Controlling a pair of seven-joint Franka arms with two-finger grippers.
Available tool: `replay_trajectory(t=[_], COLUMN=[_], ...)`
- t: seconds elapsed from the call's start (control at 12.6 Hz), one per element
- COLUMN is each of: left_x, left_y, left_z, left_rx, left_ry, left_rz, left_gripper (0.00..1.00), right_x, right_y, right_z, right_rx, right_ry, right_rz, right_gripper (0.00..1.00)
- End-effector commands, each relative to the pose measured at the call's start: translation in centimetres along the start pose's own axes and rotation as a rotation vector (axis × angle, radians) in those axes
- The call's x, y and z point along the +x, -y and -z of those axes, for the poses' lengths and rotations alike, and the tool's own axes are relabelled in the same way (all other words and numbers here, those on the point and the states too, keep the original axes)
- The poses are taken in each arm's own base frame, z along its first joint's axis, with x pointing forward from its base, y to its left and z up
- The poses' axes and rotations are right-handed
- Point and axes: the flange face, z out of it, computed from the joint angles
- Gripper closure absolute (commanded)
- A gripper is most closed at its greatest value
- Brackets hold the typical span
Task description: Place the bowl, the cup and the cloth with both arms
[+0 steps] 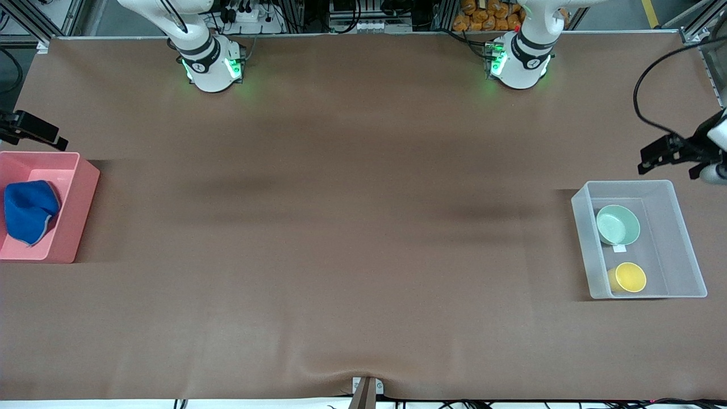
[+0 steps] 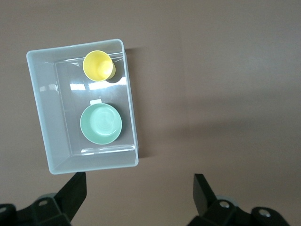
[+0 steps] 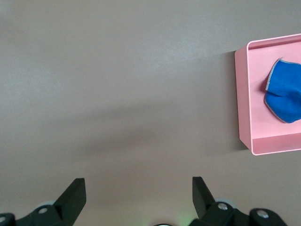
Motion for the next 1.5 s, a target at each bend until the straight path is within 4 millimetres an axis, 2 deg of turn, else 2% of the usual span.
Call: replay_trajectory(t=[0.0, 0.08, 0.32, 0.47, 0.79, 0.95, 1.19, 1.43], left_x=[-0.1, 0.5, 3.1, 5.0, 4.6, 4.4, 4.4, 4.5], left_y=[-1.5, -1.4, -1.2, -1.1, -0.8, -1.0, -1.1, -3.1], left_z=[-0.4, -1.2, -1.4, -0.1, 0.4, 1.2, 1.6, 2.1], left_rx=[-0.017, -0.017, -0.009, -0.002, -0.003, -0.023, -0.023, -0.039], left_ry=[0.011, 0.018, 0.004, -0.032, -0.035, -0.051, -0.059, -0.067], left_rz=[-0.021, -0.021, -0.024, -0.029, -0.014, 0.083, 0.090, 0.114], left_gripper=[0.00, 0.00, 0.00, 0.00, 0.00, 0.00, 0.00, 0.00], right_x=[0.2, 0.2, 0.2, 0.4, 0.5, 0.5, 0.6, 0.6], right_y=[0.1, 0.2, 0.1, 0.2, 0.2, 0.3, 0.3, 0.2], right_z=[0.2, 0.2, 0.2, -0.2, -0.3, -0.3, -0.3, -0.4], right_rx=[0.017, 0.017, 0.017, 0.016, 0.016, 0.016, 0.016, 0.016], right_ry=[-0.004, -0.002, -0.002, 0.004, 0.007, 0.007, 0.006, 0.007], right_rz=[-0.009, -0.008, -0.008, -0.008, -0.005, -0.004, -0.002, -0.004], right_gripper=[0.00, 0.00, 0.00, 0.00, 0.00, 0.00, 0.00, 0.00])
